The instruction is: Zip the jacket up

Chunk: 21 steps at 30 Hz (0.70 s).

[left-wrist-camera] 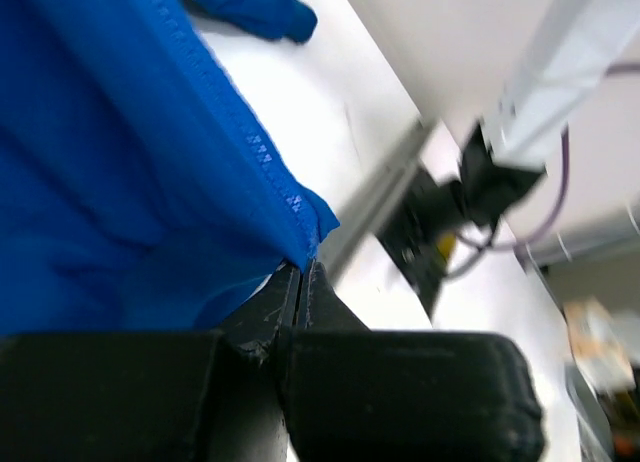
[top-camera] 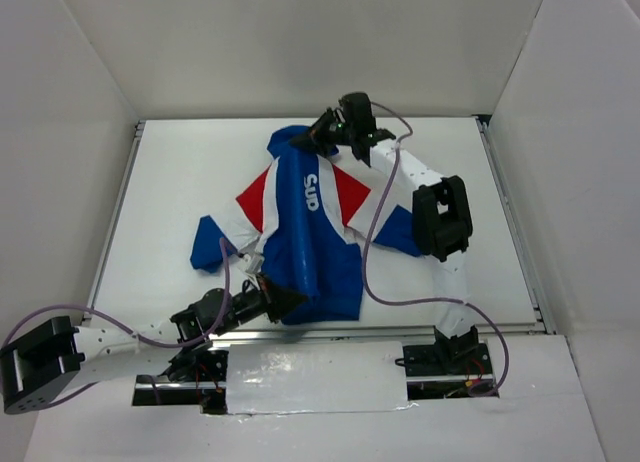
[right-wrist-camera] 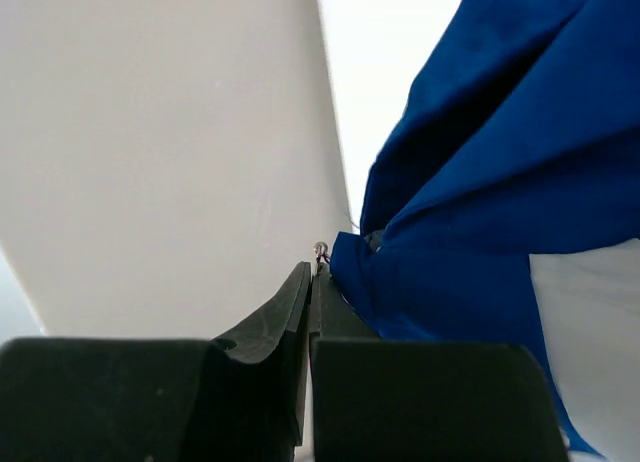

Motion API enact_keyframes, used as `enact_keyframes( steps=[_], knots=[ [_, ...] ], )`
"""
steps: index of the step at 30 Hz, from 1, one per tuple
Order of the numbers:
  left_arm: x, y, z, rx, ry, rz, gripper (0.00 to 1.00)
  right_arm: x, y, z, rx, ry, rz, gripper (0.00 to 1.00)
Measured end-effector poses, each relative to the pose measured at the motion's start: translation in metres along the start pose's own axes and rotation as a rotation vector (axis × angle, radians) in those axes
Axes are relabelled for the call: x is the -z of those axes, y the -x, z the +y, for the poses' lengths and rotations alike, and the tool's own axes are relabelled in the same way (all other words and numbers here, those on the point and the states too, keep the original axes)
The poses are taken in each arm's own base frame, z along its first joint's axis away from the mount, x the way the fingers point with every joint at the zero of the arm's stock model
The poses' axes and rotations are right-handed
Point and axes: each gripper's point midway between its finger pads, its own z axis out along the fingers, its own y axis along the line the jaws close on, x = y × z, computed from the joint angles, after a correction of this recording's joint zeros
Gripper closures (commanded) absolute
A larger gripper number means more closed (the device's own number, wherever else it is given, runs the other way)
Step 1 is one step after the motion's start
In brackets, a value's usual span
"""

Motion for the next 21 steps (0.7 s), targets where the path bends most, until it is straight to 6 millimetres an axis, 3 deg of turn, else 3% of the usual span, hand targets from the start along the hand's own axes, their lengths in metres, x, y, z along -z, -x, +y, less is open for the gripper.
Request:
enact_keyframes(
  steps=[4,8,10,15,17,18,19,20,21],
  knots=[
    [-0.001,0.020,0.009,0.002,0.066,-0.104,1.00,0.001,0.006,0.046,0.087,0.060,0.080,1.00],
    [0.000,0.038,0.013,0.005,0.115,-0.181,1.00,0.020,0.003,0.101,0.224,0.177,0.109,1.00],
    [0.001,0.041,0.017,0.004,0.140,-0.193,1.00,0.029,0.001,0.115,0.267,0.215,0.113,1.00],
    [0.001,0.030,0.034,-0.007,0.219,-0.158,1.00,0.032,0.001,0.107,0.292,0.227,0.159,1.00],
    [0.000,0.024,0.041,-0.012,0.246,-0.137,1.00,0.026,0.001,0.097,0.288,0.218,0.174,0.93],
    [-0.001,0.021,0.043,-0.014,0.256,-0.127,1.00,0.022,0.003,0.091,0.284,0.210,0.179,0.87],
    [-0.001,0.018,0.046,-0.016,0.266,-0.117,0.96,0.019,0.003,0.085,0.279,0.203,0.184,0.69],
    [-0.002,0.016,0.047,-0.016,0.272,-0.105,0.91,0.015,0.005,0.080,0.274,0.198,0.184,0.59],
    [-0.001,0.005,0.048,-0.017,0.273,-0.061,0.72,0.010,0.012,0.080,0.287,0.206,0.152,0.48]
  ],
)
